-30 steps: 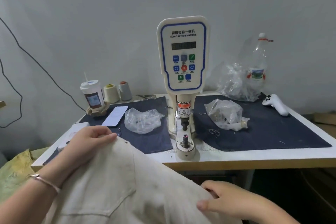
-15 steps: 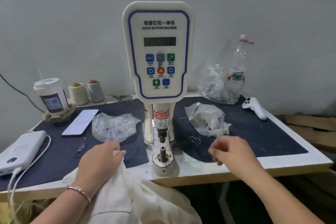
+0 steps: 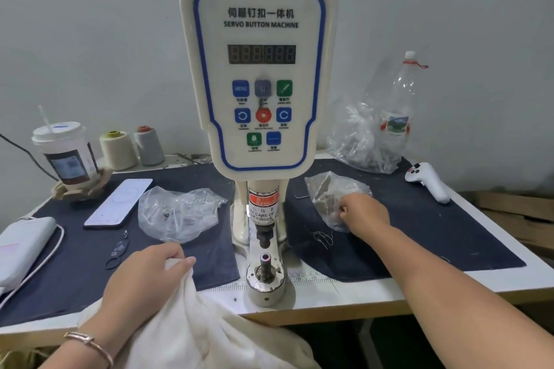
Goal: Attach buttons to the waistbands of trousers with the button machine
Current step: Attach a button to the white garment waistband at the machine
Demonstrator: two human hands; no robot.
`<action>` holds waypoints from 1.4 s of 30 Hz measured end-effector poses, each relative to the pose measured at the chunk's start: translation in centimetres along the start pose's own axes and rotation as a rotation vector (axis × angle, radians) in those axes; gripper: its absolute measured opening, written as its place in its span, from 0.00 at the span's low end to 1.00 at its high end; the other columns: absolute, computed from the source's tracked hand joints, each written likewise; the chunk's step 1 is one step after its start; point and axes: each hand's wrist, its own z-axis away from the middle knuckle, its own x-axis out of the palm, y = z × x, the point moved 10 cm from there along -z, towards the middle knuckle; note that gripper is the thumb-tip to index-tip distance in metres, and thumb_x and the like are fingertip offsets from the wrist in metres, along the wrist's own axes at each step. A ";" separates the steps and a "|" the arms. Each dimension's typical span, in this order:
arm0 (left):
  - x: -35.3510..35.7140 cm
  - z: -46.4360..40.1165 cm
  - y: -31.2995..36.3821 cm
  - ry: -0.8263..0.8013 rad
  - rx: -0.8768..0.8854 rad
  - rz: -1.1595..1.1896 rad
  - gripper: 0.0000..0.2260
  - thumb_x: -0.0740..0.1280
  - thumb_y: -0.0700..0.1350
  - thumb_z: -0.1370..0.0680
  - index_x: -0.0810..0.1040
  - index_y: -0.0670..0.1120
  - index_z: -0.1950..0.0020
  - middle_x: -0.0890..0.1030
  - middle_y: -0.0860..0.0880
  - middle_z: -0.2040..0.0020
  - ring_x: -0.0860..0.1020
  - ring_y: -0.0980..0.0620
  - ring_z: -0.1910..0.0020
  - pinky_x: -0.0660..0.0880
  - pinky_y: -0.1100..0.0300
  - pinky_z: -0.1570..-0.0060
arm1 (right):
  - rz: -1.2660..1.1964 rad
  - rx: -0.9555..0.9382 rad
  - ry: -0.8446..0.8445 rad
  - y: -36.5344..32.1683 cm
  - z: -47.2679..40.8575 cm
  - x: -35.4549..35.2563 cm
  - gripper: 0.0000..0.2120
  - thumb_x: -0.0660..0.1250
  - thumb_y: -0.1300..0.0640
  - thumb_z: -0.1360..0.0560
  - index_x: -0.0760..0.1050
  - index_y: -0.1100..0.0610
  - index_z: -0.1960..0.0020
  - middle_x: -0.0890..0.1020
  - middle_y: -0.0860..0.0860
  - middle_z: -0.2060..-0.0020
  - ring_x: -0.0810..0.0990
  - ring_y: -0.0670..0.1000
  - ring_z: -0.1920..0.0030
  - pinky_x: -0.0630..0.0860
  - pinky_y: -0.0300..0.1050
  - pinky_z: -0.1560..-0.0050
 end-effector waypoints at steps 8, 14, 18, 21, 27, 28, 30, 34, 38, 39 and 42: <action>0.2 -0.3 -0.3 0.002 -0.002 -0.018 0.15 0.69 0.55 0.24 0.75 0.51 0.68 0.79 0.54 0.69 0.76 0.56 0.64 0.71 0.56 0.64 | -0.115 0.042 -0.065 0.3 -0.7 0.7 0.09 0.65 0.54 0.24 0.82 0.45 0.48 0.82 0.49 0.49 0.81 0.54 0.47 0.77 0.44 0.50; 0.5 -0.7 -0.5 -0.009 -0.008 -0.006 0.16 0.69 0.55 0.24 0.74 0.50 0.69 0.79 0.54 0.69 0.76 0.55 0.64 0.73 0.56 0.62 | -0.108 -0.024 0.121 0.4 -0.2 0.3 0.09 0.64 0.59 0.26 0.81 0.49 0.56 0.83 0.49 0.57 0.81 0.54 0.54 0.76 0.44 0.58; 0.6 -0.8 -0.6 -0.009 -0.020 -0.016 0.16 0.68 0.56 0.24 0.73 0.49 0.68 0.79 0.54 0.67 0.77 0.55 0.63 0.73 0.55 0.61 | -0.162 -0.076 0.224 0.8 0.1 -0.3 0.09 0.64 0.60 0.26 0.75 0.50 0.64 0.81 0.53 0.63 0.79 0.58 0.59 0.67 0.43 0.65; 0.7 -0.8 -0.7 -0.009 -0.027 -0.030 0.16 0.68 0.56 0.24 0.74 0.50 0.67 0.79 0.54 0.65 0.76 0.56 0.62 0.72 0.56 0.61 | -0.255 -0.138 0.386 1.2 1.3 -1.7 0.04 0.69 0.60 0.28 0.82 0.54 0.60 0.83 0.54 0.64 0.79 0.57 0.62 0.67 0.44 0.64; 0.9 -1.0 -1.0 -0.020 -0.043 -0.019 0.15 0.69 0.55 0.24 0.74 0.51 0.68 0.78 0.55 0.64 0.75 0.59 0.61 0.67 0.57 0.64 | -0.582 -0.177 0.561 1.9 4.6 -3.6 0.03 0.74 0.64 0.31 0.84 0.58 0.61 0.84 0.51 0.68 0.80 0.51 0.67 0.73 0.42 0.62; 0.9 -1.0 -1.0 -0.021 -0.042 -0.014 0.15 0.69 0.55 0.24 0.74 0.52 0.69 0.78 0.54 0.65 0.75 0.58 0.62 0.67 0.57 0.64 | -0.699 -0.141 0.518 2.2 4.9 -3.4 0.03 0.73 0.65 0.31 0.83 0.58 0.61 0.84 0.51 0.68 0.82 0.52 0.66 0.77 0.45 0.62; 0.9 -1.0 -1.1 -0.025 -0.042 -0.010 0.15 0.69 0.55 0.24 0.74 0.52 0.69 0.78 0.54 0.64 0.75 0.58 0.61 0.68 0.57 0.64 | -0.957 -0.085 0.386 1.8 5.5 -2.3 0.06 0.72 0.67 0.30 0.82 0.58 0.62 0.83 0.53 0.70 0.83 0.53 0.66 0.80 0.47 0.62; 0.8 -0.8 -1.0 -0.025 -0.043 -0.020 0.14 0.68 0.56 0.24 0.74 0.54 0.68 0.78 0.54 0.62 0.76 0.56 0.60 0.66 0.57 0.65 | -1.284 -0.099 0.112 -1.8 7.9 -0.8 0.06 0.70 0.71 0.29 0.81 0.63 0.60 0.84 0.58 0.69 0.82 0.50 0.70 0.80 0.37 0.67; 0.7 -0.8 -1.0 -0.017 -0.043 -0.023 0.14 0.68 0.56 0.24 0.74 0.53 0.68 0.78 0.54 0.63 0.75 0.57 0.61 0.64 0.57 0.66 | -1.384 -0.058 -0.041 -4.9 10.0 0.1 0.06 0.70 0.72 0.30 0.82 0.64 0.60 0.85 0.60 0.66 0.83 0.51 0.67 0.81 0.37 0.66; 0.7 -0.8 -1.0 -0.014 -0.043 -0.022 0.14 0.68 0.56 0.24 0.74 0.52 0.68 0.78 0.55 0.63 0.74 0.58 0.61 0.64 0.58 0.67 | -1.390 -0.067 -0.057 -5.6 10.4 0.1 0.06 0.69 0.73 0.30 0.81 0.64 0.60 0.84 0.60 0.66 0.83 0.52 0.68 0.81 0.38 0.66; 0.7 -0.7 -0.9 -0.007 -0.039 -0.023 0.15 0.68 0.56 0.24 0.73 0.52 0.68 0.77 0.55 0.63 0.74 0.59 0.62 0.63 0.58 0.67 | -1.378 -0.141 -0.087 -7.4 11.6 0.1 0.06 0.68 0.73 0.30 0.81 0.65 0.60 0.84 0.61 0.67 0.83 0.52 0.69 0.81 0.38 0.66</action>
